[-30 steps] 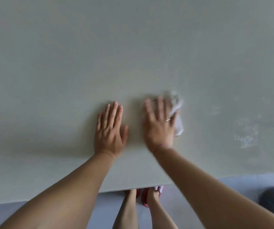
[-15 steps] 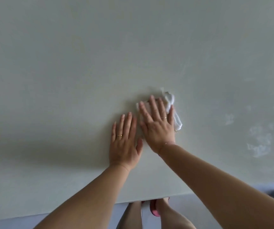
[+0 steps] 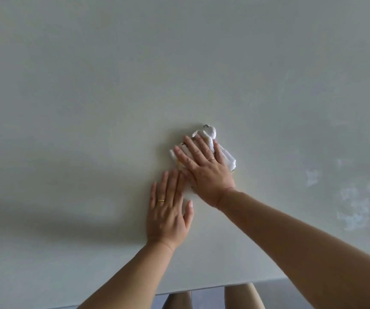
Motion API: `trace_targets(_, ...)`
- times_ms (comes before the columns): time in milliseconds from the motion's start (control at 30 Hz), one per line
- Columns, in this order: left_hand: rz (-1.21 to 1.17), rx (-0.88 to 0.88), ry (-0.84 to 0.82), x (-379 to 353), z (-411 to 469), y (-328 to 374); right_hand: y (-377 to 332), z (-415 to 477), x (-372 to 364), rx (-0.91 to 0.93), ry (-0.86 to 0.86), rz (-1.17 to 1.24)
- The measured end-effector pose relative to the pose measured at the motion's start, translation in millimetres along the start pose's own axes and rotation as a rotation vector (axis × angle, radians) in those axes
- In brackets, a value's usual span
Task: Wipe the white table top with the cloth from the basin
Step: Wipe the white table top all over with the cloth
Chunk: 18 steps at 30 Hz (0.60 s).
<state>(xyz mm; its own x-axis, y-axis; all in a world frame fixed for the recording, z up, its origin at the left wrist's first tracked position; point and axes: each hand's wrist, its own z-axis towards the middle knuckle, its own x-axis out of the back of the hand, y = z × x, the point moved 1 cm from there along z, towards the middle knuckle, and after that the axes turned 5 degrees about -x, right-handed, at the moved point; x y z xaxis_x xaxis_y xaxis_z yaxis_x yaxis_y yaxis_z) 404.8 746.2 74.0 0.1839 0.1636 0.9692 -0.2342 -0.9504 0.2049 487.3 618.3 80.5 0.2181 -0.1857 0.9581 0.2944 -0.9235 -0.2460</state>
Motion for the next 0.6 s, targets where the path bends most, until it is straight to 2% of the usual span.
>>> trace_targets(33,0.0,-0.002,0.001,0.4,0.3,-0.5,21.7,5.1,6.8,0.097,0.003,-0.051)
trace_targets(67,-0.001,-0.004,0.002,1.0,-0.2,-1.0,45.0,10.5,13.2,0.108,0.01,-0.086)
trace_targets(100,-0.005,-0.009,0.004,1.8,-0.9,-1.2,68.4,17.4,20.1,0.039,0.021,-0.09)
trace_targets(200,-0.035,-0.032,0.011,8.4,5.5,0.1,107.9,40.1,28.7,-0.478,0.09,0.062)
trace_targets(267,-0.045,-0.002,0.039,15.5,24.6,1.0,81.5,49.9,20.8,-0.699,0.119,0.101)
trace_targets(300,-0.049,0.029,0.059,19.5,39.4,1.6,63.0,51.0,17.1,-0.677,0.105,0.109)
trace_targets(333,-0.055,0.067,0.08,24.1,56.1,2.1,48.0,49.6,14.3,-0.557,0.079,0.103)
trace_targets(433,-0.059,0.168,0.152,36.8,111.9,-1.1,61.0,44.5,22.9,0.018,-0.01,-0.074)
trace_targets(467,-0.054,0.191,0.16,39.3,129.3,-3.9,83.5,50.5,30.7,0.127,-0.015,-0.124)
trace_targets(500,-0.048,0.207,0.159,40.7,144.7,-6.8,108.0,58.4,37.2,0.133,-0.009,-0.151)
trace_targets(533,-0.042,0.216,0.148,40.0,157.8,-8.7,131.4,67.6,43.8,0.039,0.0,-0.143)
trace_targets(600,-0.035,0.227,0.109,33.7,176.2,-9.0,161.4,85.2,52.0,-0.338,0.037,-0.026)
